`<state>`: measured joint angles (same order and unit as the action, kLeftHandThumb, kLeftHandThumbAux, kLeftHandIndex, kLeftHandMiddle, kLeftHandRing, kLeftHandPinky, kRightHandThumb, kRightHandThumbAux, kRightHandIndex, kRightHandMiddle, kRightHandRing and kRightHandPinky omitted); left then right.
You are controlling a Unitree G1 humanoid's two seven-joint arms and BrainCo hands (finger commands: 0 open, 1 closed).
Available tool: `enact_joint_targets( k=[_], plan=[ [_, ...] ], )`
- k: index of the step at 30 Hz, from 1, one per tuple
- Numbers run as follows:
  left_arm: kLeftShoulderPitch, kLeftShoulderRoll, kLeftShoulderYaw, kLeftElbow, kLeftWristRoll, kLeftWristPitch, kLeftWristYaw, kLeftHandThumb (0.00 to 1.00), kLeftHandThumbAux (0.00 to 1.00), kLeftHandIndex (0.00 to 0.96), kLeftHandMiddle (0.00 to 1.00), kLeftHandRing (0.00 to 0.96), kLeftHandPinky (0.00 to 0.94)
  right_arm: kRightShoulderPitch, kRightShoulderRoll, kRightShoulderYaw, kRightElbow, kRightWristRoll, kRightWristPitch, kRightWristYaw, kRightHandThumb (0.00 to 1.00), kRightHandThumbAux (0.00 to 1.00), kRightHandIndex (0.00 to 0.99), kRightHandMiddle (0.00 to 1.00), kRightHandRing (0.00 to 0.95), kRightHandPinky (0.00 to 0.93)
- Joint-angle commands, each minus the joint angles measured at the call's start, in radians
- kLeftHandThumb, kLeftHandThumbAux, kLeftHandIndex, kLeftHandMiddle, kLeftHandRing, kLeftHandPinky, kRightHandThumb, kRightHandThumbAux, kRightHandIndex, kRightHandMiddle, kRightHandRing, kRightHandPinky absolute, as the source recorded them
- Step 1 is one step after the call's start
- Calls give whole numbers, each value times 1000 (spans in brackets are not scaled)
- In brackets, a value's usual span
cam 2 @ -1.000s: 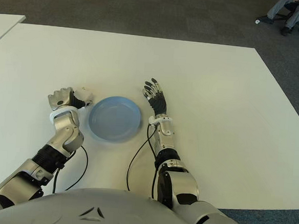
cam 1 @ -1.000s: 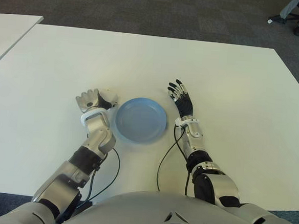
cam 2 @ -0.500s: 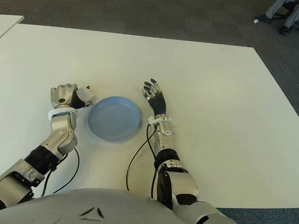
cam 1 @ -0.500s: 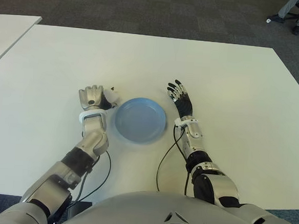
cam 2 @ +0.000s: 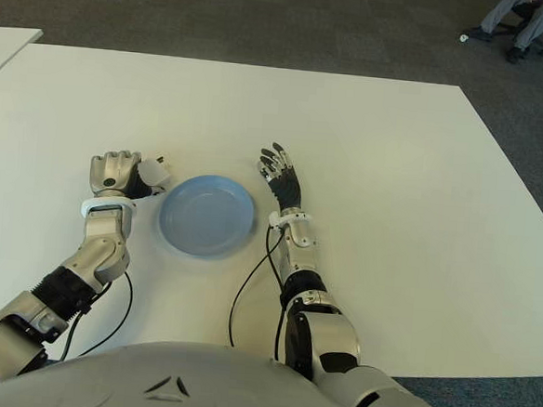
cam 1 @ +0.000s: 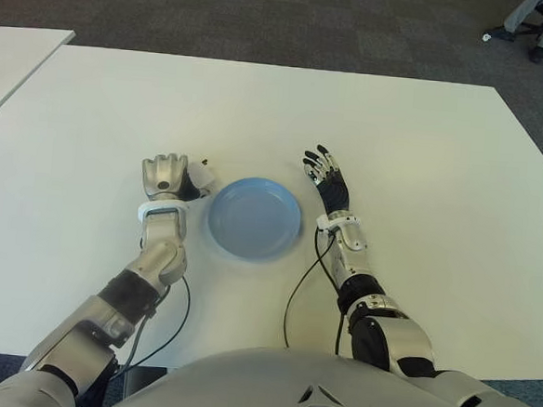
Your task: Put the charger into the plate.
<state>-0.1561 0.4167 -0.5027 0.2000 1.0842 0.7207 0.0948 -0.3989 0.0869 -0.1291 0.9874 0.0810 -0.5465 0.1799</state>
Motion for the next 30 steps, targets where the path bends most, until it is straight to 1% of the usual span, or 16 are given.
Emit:
enact_joint_targets(
  k=[1,9,14,22,25,29,30],
  plan=[
    [41,9,0,32,-2,-13,-9,734,693,444,776,790,818,32,-7,2,24,1,32,-2,31,662,87,219,167,98],
    [45,8,17,28,-3,-22,-5,734,693,445,769,783,806,31,-10,4,30,1,29,0,27,653,87,217,164,93],
    [48,20,39,-24,0,-24,-11,734,693,445,765,780,798,29,-11,5,35,2,30,1,30,655,87,217,165,95],
    [46,30,64,-136,25,-5,-54,733,695,441,761,783,790,26,-12,2,40,5,32,2,35,656,89,217,163,88],
    [46,35,78,-220,42,6,-84,733,694,440,750,772,776,25,-12,2,43,5,33,2,35,654,90,216,161,85],
    [51,29,84,-264,60,12,-101,734,692,444,743,761,774,24,-14,1,47,4,32,3,35,653,91,216,160,88],
    [55,26,84,-293,73,15,-109,734,692,444,743,760,775,23,-14,1,47,4,32,2,35,653,91,216,160,88]
  ],
)
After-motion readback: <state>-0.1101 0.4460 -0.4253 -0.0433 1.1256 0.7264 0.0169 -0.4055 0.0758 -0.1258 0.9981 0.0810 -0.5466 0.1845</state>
